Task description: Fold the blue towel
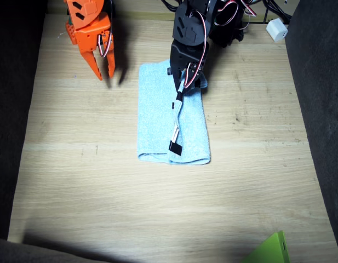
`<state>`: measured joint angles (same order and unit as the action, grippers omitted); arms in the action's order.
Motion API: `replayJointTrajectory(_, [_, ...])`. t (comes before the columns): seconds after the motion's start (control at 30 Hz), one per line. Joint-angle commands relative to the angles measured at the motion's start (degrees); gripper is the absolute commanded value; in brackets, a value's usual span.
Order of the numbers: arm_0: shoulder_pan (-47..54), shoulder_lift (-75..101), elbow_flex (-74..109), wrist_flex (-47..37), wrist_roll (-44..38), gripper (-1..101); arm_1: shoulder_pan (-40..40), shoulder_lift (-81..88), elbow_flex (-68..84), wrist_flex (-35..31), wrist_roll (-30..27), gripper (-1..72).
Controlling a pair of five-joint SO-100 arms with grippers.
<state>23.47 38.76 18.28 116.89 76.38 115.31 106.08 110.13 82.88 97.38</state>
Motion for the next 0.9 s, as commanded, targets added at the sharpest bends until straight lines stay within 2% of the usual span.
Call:
replayJointTrajectory(0.0, [-0.79, 0.18, -1.58, 0.88, 1.32, -1, 0.53, 1.49, 0.09, -0.09, 0.35, 14.6])
replayJointTrajectory(0.47, [-6.24, -4.66, -5.01, 1.14, 5.62, -1, 1.58, -0.26, 0.09, -0.88, 0.97, 14.6])
replayJointTrajectory(0.87, [-2.81, -13.18, -12.66, 1.23, 6.33, -1, 3.96, -0.70, 0.09, -1.14, 1.67, 14.6])
